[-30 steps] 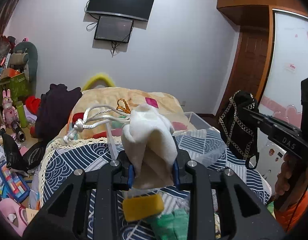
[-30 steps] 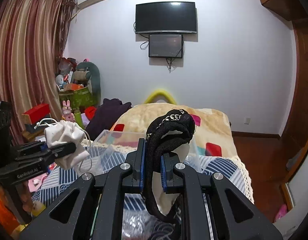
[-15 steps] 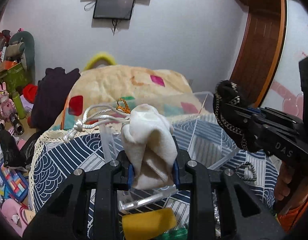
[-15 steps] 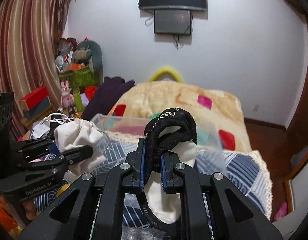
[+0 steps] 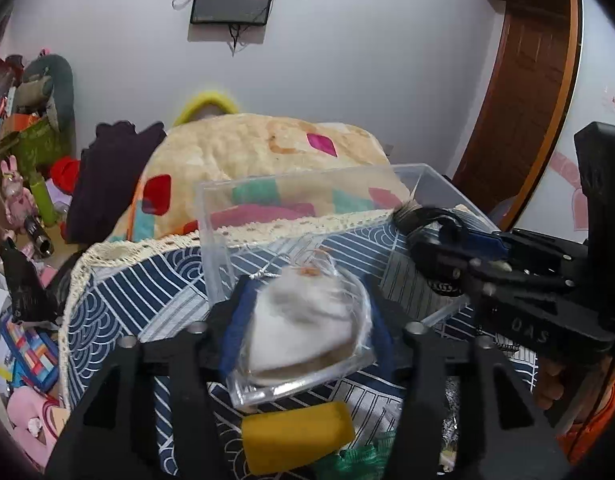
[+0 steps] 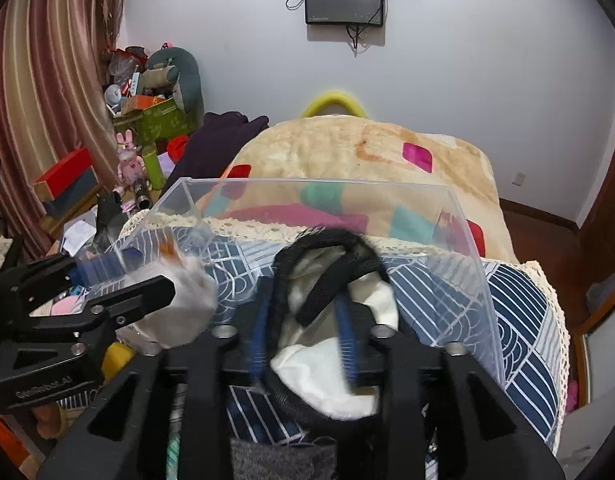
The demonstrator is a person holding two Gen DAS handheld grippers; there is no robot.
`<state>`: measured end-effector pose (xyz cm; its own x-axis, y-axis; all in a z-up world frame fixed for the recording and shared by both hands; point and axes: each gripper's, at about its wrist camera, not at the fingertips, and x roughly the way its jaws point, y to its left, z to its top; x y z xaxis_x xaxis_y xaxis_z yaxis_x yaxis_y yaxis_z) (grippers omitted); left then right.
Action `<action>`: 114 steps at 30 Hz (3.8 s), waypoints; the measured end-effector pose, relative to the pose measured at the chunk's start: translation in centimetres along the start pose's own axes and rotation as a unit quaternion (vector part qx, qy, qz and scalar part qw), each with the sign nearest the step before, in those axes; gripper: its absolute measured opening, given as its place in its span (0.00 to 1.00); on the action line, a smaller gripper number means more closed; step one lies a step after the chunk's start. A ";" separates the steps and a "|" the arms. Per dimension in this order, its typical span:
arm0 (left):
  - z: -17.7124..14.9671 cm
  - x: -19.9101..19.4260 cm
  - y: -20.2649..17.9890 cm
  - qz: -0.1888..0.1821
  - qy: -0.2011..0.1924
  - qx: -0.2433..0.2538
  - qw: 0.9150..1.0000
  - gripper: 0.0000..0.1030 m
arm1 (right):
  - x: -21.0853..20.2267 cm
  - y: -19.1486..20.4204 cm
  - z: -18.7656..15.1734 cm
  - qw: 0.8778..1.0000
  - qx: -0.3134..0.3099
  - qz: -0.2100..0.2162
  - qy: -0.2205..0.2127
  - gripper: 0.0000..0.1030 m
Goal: Organize soft objects
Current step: 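Lower the pouch into the clear box with the left tool while the right tool drops the bag in, then grasp the yellow felt ball with the left tool while the right tool grasps the silver mesh bag, then carry the ball into the clear box with the left tool while the right tool releases the mesh bag inside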
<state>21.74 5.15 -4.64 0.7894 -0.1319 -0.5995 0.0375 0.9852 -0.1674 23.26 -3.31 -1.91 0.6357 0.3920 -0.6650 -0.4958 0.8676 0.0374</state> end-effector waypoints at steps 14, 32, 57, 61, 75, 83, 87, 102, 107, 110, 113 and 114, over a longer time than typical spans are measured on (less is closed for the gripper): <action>-0.9 -6.5 -0.7 -0.011 -0.051 0.008 0.999 0.73 | -5.5 0.3 -0.1 0.997 -0.007 -0.008 -0.072 0.69; -9.5 -12.1 1.2 0.060 -0.059 0.014 0.996 0.95 | -9.8 0.8 -7.3 0.996 0.004 -0.007 -0.092 0.78; -16.8 -10.3 4.1 0.044 0.035 -0.037 0.998 0.44 | -3.7 1.6 -9.6 0.999 0.030 0.025 -0.008 0.78; -15.6 -10.5 3.5 0.040 0.017 -0.028 0.999 0.44 | -2.9 2.1 -9.8 0.999 0.025 0.035 0.006 0.75; -11.1 -10.5 2.2 0.014 -0.032 -0.024 0.999 0.44 | -4.2 1.2 -9.6 0.999 0.024 0.037 -0.008 0.24; -7.5 -10.9 1.0 0.002 -0.067 -0.014 0.998 0.44 | -7.4 0.6 -8.1 0.997 0.028 0.035 -0.058 0.24; -5.7 -11.1 0.6 -0.002 -0.089 -0.014 0.996 0.44 | -9.2 0.2 -6.8 0.995 0.029 0.031 -0.089 0.24; -1.0 -6.9 -0.2 0.037 -0.092 0.005 0.995 0.44 | -9.9 -1.6 -2.8 0.989 0.038 -0.010 -0.144 0.24; -0.6 -4.0 0.1 0.045 -0.068 0.003 0.997 0.44 | -8.8 -2.1 -2.0 0.989 0.048 -0.016 -0.137 0.24; -0.5 -2.5 0.4 0.038 -0.052 -0.002 0.998 0.44 | -7.9 -1.9 -1.4 0.991 0.045 -0.018 -0.128 0.24; -0.6 -1.3 0.5 0.035 -0.040 -0.002 0.999 0.44 | -6.5 -1.1 -1.1 0.993 0.032 -0.016 -0.113 0.24; -0.6 -1.1 0.5 0.033 -0.036 -0.004 0.999 0.44 | -6.0 -1.1 -1.1 0.994 0.028 -0.016 -0.109 0.24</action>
<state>20.55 5.70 -4.57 0.8325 -0.0586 -0.5509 -0.0203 0.9905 -0.1361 19.30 -6.95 1.23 0.7661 0.4160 -0.4899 -0.4442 0.8936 0.0641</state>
